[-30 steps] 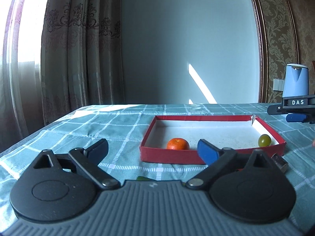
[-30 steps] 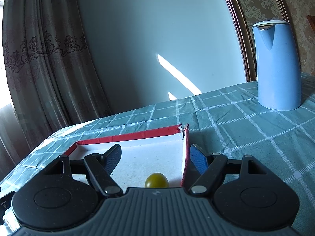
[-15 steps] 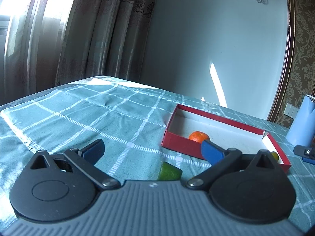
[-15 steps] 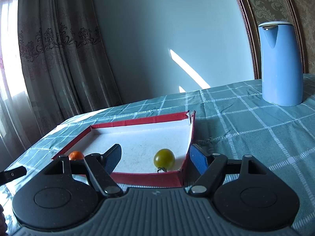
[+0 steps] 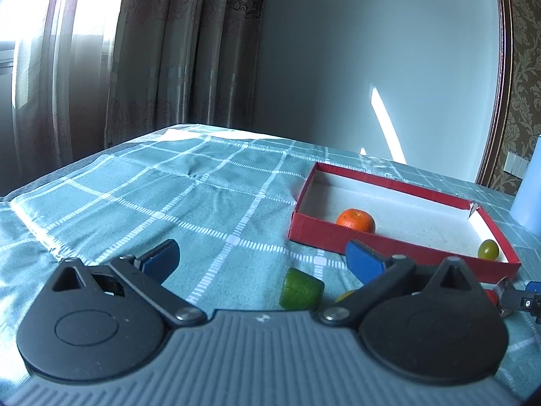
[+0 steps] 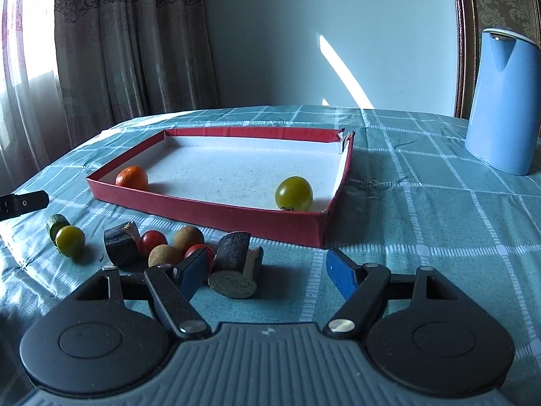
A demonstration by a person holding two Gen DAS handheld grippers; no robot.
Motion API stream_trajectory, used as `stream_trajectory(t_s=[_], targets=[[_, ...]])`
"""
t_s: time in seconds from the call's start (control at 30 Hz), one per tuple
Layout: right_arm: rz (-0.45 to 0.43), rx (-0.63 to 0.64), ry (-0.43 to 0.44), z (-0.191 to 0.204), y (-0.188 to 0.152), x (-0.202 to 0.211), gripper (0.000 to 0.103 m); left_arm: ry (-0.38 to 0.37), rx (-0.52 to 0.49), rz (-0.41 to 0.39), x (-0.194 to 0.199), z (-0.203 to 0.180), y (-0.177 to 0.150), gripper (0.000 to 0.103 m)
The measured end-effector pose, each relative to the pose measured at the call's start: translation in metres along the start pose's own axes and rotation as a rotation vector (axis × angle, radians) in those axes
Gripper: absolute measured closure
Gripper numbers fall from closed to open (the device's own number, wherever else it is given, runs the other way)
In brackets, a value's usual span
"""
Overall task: Organize fruits
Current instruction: 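Move the right tool to the dark cut eggplant piece and grasp it, then lift the eggplant piece with the right tool over the red tray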
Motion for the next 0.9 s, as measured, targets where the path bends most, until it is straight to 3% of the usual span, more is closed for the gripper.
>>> stream_trajectory(t_s=[0.03, 0.13, 0.4, 0.5, 0.9], targets=[[0.006, 0.007, -0.001, 0.002, 0.0, -0.001, 0.027, -0.001, 0.001, -0.002, 0.0, 0.0, 0.0, 0.0], [0.014, -0.002, 0.001, 0.004, 0.0, -0.004, 0.042, -0.003, 0.002, -0.005, 0.001, 0.0, 0.0, 0.0], [0.012, -0.033, -0.001, 0.005, 0.0, -0.005, 0.046, -0.003, 0.004, -0.004, 0.0, 0.0, 0.0, 0.0], [0.008, -0.073, 0.041, 0.009, 0.0, -0.003, 0.07, -0.001, 0.005, 0.0, -0.001, 0.0, 0.0, 0.0], [-0.112, 0.034, -0.06, 0.027, 0.012, 0.024, 0.07, 0.012, 0.006, 0.018, -0.003, 0.001, -0.002, 0.0]])
Point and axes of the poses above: each gripper's, at about its wrist camera, not at the fingertips, and x roughly against the way its jaws point, z to its left, y to its top, the point moved 5 cm from there along -x, roughly the way its jaws point, and after that the axes turned 11 degrees about -z, right-handed, at the moved point
